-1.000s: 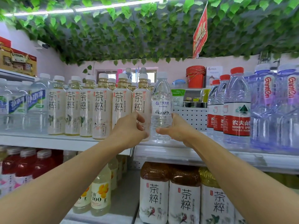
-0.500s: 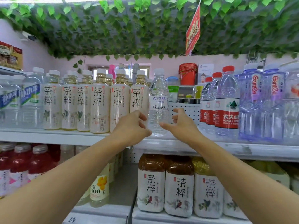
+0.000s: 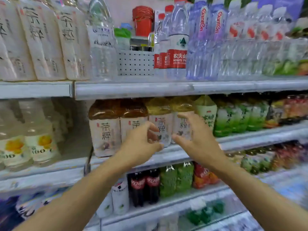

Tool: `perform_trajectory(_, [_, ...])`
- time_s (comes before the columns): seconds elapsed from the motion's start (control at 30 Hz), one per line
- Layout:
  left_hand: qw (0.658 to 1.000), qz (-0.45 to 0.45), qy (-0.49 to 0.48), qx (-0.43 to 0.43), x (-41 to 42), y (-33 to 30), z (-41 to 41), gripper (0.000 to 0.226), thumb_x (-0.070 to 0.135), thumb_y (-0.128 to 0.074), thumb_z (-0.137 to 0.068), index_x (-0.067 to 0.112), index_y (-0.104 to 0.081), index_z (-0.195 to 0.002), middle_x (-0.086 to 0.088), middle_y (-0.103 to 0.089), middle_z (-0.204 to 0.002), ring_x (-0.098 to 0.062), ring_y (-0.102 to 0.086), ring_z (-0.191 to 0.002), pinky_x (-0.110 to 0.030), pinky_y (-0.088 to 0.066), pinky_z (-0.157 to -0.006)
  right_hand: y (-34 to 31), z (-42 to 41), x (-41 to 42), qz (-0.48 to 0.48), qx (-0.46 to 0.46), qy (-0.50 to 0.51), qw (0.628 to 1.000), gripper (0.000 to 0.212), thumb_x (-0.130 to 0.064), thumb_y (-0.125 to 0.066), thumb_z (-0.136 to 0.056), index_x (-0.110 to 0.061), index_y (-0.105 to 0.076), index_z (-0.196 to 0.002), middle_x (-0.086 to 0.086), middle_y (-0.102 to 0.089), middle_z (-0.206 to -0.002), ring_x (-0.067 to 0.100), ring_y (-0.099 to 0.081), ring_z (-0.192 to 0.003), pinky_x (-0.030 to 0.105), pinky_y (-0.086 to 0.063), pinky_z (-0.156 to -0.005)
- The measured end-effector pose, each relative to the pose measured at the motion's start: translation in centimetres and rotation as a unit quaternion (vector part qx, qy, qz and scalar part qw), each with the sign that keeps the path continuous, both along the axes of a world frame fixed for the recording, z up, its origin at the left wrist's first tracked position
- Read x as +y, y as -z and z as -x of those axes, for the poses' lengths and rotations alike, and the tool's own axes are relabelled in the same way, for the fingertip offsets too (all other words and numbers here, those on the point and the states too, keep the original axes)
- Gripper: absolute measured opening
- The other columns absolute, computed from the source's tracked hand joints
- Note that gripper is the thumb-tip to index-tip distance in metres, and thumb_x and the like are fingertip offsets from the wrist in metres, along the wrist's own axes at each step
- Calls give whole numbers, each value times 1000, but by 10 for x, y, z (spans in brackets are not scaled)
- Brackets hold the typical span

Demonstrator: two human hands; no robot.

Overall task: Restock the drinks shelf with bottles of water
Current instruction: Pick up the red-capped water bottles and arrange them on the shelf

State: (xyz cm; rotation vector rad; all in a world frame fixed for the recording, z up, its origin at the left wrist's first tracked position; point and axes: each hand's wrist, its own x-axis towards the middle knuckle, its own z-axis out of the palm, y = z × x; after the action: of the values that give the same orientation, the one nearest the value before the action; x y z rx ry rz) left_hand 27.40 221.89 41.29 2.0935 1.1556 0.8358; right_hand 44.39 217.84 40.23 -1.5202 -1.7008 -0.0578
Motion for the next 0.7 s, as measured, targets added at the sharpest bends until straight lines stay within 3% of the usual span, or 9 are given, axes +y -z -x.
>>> perform_trajectory(0.17, [996, 65, 34, 48, -13, 66, -43, 37, 22, -72, -81, 21, -52, -112, 1, -61, -104, -19, -62, -93, -36, -52, -85, 69, -44, -33, 122, 33, 46, 991, 60, -30, -66, -87, -23, -36, -139, -4, -37, -140, 12, -33, -129, 16, -23, -94])
perform_trajectory(0.3, [989, 108, 48, 84, -31, 123, -81, 40, 22, -72, -80, 21, -52, -116, 7, -57, -106, -13, -59, -93, -29, -48, -82, 137, -83, -61, 208, 67, 69, 973, 65, -29, -68, -85, -20, -34, -141, 3, -34, -143, 20, -32, -133, 23, -27, -101])
perform_trajectory(0.47, [973, 186, 55, 126, -55, 198, -128, 40, 20, -69, -83, 18, -50, -118, 0, -56, -112, -21, -60, -94, -34, -50, -83, 219, -132, -97, 319, 119, 64, 938, 67, -28, -65, -88, -18, -29, -144, 2, -28, -147, 18, -29, -134, 16, -24, -94])
perform_trajectory(0.6, [963, 227, 40, 141, -79, 259, -167, 42, 15, -69, -82, 12, -51, -120, -5, -57, -114, -24, -58, -96, -36, -48, -88, 278, -174, -120, 362, 140, 77, 918, 67, -24, -68, -85, -12, -34, -142, 7, -34, -144, 22, -34, -132, 21, -27, -98])
perform_trajectory(0.7, [953, 266, 16, 143, -95, 301, -189, 41, 12, -68, -79, 15, -53, -116, -3, -61, -112, -21, -60, -93, -33, -50, -83, 314, -200, -134, 391, 160, 82, 903, 66, -19, -72, -81, -8, -40, -138, 12, -41, -137, 26, -40, -127, 21, -31, -97])
